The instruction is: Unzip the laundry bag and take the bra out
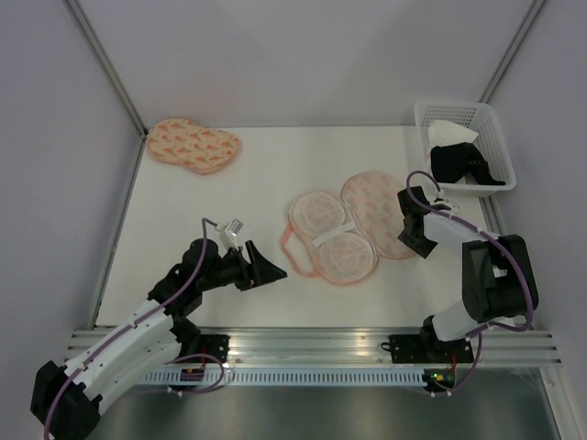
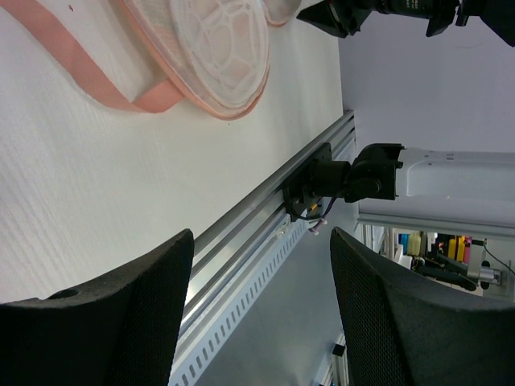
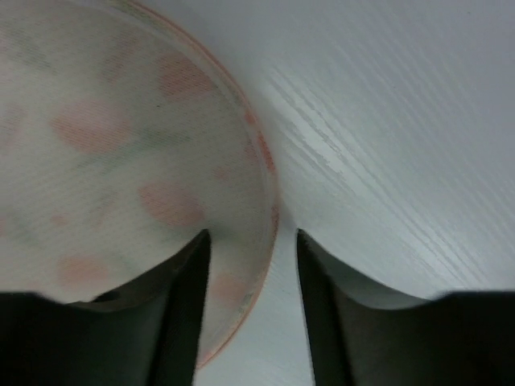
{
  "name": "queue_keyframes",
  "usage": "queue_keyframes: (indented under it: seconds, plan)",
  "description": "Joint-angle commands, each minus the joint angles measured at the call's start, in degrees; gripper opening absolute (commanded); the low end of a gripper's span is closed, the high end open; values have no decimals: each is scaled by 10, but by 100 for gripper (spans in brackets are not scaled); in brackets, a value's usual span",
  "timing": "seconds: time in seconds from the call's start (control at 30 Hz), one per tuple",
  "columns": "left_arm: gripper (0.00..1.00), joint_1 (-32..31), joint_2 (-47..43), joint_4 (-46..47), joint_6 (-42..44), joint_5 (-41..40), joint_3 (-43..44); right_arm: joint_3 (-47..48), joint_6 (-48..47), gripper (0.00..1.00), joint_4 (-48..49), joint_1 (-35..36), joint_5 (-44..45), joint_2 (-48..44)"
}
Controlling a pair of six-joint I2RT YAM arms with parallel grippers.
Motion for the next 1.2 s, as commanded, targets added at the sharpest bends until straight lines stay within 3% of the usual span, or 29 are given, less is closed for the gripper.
queue_keyframes:
  seconds: [0.0,0.07,0.1,0.23,0.33,0.47,0.63,0.83,1.0,1.17]
  plan:
    - [73,2,-7,-15,-16,-5,-7,-26,26,46,52,0,-21,-4]
    - [73,2,-7,-16,-15,-6,-7,-41,25,29,71,0,-28,-6]
    - [73,2,-6,-16,-15,-6,-7,-45,20,1,85,-1,-42,-3]
    - [72,2,-11,-20,-17,-7,-8,-66,-30,0,145,1,-101,-16]
    - [72,2,-26,-22,-19,-11,-7,-81,-64,0,174,20,-88,-71]
    - [72,2,-53,-32,-22,-27,0,-88,-142,0,227,96,-73,-168]
    - [72,2,-73,-62,-24,-60,15,-61,-267,1,266,215,-30,-207]
    - [72,2,-151,-151,-39,-137,47,-29,-399,2,307,395,-47,-158]
    - [73,2,-279,-252,-60,-253,81,-5,-466,4,332,507,-93,-87]
    - [73,2,-330,-319,-67,-318,104,48,-513,5,349,633,-91,2]
